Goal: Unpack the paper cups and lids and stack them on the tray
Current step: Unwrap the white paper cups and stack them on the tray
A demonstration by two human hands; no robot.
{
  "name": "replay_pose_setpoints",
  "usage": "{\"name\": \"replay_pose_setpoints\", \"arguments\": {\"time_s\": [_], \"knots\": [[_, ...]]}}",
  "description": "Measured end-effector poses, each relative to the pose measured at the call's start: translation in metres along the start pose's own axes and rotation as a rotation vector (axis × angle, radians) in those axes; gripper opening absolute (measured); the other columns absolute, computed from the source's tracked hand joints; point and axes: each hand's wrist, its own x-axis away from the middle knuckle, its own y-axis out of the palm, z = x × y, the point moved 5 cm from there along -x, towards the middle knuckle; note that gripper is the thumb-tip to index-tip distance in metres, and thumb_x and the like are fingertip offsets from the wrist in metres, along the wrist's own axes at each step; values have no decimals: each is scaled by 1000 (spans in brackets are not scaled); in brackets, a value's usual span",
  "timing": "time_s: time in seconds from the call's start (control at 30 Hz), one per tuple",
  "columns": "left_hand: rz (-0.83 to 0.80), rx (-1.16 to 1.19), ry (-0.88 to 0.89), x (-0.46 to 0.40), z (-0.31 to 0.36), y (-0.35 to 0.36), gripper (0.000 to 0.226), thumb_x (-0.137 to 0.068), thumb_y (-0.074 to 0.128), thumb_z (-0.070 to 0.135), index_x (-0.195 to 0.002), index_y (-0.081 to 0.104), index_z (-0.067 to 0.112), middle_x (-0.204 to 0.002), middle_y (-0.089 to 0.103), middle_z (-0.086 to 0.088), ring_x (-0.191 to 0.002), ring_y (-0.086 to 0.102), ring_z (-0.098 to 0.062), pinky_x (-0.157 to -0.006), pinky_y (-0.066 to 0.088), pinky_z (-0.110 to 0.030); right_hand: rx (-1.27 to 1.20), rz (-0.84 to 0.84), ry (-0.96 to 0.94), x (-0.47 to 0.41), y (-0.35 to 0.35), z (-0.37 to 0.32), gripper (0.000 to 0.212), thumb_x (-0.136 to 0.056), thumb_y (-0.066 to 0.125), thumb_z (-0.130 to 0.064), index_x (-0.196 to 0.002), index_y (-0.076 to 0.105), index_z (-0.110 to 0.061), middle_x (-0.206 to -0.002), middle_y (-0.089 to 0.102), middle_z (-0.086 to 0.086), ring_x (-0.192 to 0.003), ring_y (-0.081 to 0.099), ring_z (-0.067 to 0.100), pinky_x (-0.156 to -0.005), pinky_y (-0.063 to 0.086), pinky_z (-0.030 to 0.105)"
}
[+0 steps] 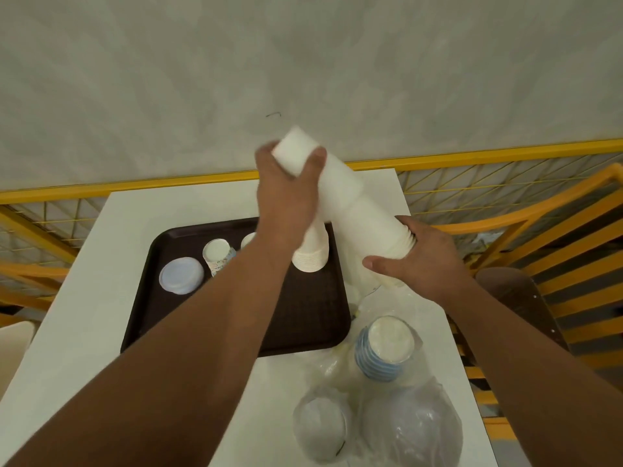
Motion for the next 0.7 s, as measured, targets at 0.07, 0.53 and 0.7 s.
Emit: {"name": "replay_pose_setpoints", "arguments": {"time_s": [0.07,0.53,0.7], "knots": [[25,-117,185,-14,25,-12,53,-82,72,37,-124,40,27,-106,61,7,-90,64,-7,-78,54,-25,-18,21,51,-3,-3,11,74,-64,87,-44,-126,56,-20,-108,60,-3,-96,56,16,-70,42,24],[-294,-711,205,-17,-72,-19,65,-77,80,38,-129,43,24,-133,48,-1,-112,52,-20,-93,45,-29,-112,36,133,3,3,29,71,-67,86,-41,-128,56,-21,-107,60,-5,-94,55,13,-69,45,23],[-359,-780,228,-12,-83,-26,62,-87,69,38,-138,40,20,-145,39,-3,-124,47,-22,-99,43,-30,-170,34,125,2,6,28,66,-66,87,-40,-123,56,-23,-104,59,-7,-91,57,11,-70,47,24]]}}
